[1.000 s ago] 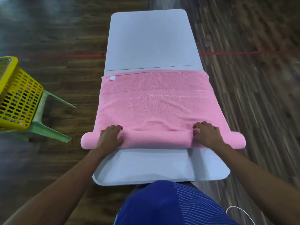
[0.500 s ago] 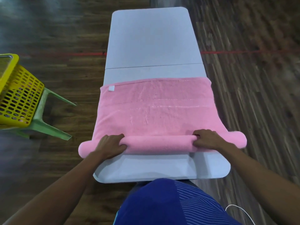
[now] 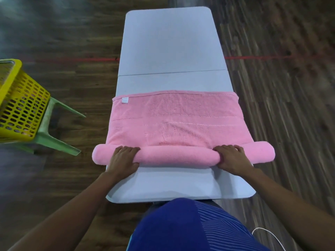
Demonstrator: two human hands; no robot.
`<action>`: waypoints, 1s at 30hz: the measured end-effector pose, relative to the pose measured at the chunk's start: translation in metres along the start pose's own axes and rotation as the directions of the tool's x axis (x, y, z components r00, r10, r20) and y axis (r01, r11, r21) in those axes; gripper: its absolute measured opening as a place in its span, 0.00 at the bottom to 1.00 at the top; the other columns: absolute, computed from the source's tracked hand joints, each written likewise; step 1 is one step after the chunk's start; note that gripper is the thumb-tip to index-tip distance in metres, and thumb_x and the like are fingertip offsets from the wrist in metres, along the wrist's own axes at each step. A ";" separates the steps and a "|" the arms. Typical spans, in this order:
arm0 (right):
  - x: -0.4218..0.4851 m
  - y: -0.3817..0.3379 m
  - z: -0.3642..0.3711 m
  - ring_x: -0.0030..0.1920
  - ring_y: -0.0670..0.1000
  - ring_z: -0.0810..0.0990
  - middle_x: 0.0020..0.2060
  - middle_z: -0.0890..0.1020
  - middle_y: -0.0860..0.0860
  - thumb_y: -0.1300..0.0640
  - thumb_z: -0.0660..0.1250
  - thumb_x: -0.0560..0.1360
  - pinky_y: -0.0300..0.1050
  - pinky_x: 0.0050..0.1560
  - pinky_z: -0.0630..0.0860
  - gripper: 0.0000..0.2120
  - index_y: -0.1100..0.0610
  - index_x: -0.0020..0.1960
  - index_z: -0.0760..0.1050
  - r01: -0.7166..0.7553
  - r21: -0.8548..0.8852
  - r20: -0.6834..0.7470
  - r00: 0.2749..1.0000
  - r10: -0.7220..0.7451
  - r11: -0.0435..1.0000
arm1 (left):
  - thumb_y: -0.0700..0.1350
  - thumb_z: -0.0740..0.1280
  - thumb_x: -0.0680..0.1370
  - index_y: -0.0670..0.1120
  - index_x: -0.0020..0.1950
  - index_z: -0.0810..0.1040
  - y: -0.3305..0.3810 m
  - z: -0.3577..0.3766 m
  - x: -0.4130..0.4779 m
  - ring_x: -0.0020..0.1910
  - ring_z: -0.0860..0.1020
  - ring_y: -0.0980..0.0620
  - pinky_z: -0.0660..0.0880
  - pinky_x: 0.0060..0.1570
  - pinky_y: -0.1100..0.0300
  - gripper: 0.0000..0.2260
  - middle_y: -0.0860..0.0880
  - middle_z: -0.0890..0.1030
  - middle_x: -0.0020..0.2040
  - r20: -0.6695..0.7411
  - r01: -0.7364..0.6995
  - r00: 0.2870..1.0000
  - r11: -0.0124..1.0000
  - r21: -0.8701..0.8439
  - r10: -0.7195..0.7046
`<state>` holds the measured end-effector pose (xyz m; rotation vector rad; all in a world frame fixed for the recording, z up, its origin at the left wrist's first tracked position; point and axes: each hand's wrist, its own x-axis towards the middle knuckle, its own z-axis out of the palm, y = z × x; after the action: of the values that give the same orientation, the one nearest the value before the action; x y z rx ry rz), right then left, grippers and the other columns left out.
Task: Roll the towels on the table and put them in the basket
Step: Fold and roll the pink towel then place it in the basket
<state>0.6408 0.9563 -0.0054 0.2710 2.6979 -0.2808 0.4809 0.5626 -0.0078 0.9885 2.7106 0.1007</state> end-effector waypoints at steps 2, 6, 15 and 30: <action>0.005 0.000 -0.014 0.55 0.50 0.76 0.55 0.80 0.45 0.45 0.69 0.66 0.52 0.59 0.65 0.25 0.43 0.62 0.71 -0.013 0.101 0.172 0.985 -0.005 0.995 | 0.60 0.56 0.66 0.51 0.57 0.76 -0.001 -0.010 0.004 0.43 0.79 0.46 0.71 0.47 0.54 0.25 0.49 0.82 0.44 0.122 0.034 0.992 0.997 -0.062 -0.026; 0.015 0.006 -0.032 0.53 0.50 0.77 0.56 0.78 0.46 0.44 0.75 0.64 0.47 0.53 0.73 0.27 0.43 0.60 0.71 -0.110 0.298 0.364 0.931 -0.006 0.948 | 0.58 0.60 0.67 0.56 0.54 0.69 -0.012 -0.018 0.011 0.39 0.77 0.48 0.72 0.42 0.54 0.17 0.51 0.80 0.41 0.242 0.216 0.959 0.934 -0.286 -0.148; 0.010 -0.007 -0.017 0.64 0.52 0.71 0.61 0.74 0.45 0.33 0.70 0.66 0.55 0.67 0.58 0.31 0.46 0.64 0.72 -0.049 0.094 -0.181 0.981 0.066 0.994 | 0.52 0.66 0.73 0.46 0.70 0.70 -0.001 0.008 0.010 0.66 0.71 0.45 0.61 0.71 0.43 0.26 0.46 0.75 0.66 -0.052 -0.004 0.999 0.998 -0.062 0.001; 0.024 -0.005 -0.036 0.61 0.56 0.73 0.60 0.77 0.51 0.48 0.65 0.76 0.54 0.62 0.63 0.16 0.48 0.63 0.74 -0.158 0.133 -0.213 0.960 0.184 0.978 | 0.54 0.57 0.73 0.44 0.61 0.77 -0.014 -0.005 0.018 0.52 0.78 0.41 0.71 0.53 0.46 0.22 0.44 0.80 0.55 -0.190 0.076 0.978 0.995 -0.060 -0.087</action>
<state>0.6047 0.9632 0.0172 0.6009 2.8596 -0.3749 0.4577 0.5637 -0.0084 0.8934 2.9025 0.2642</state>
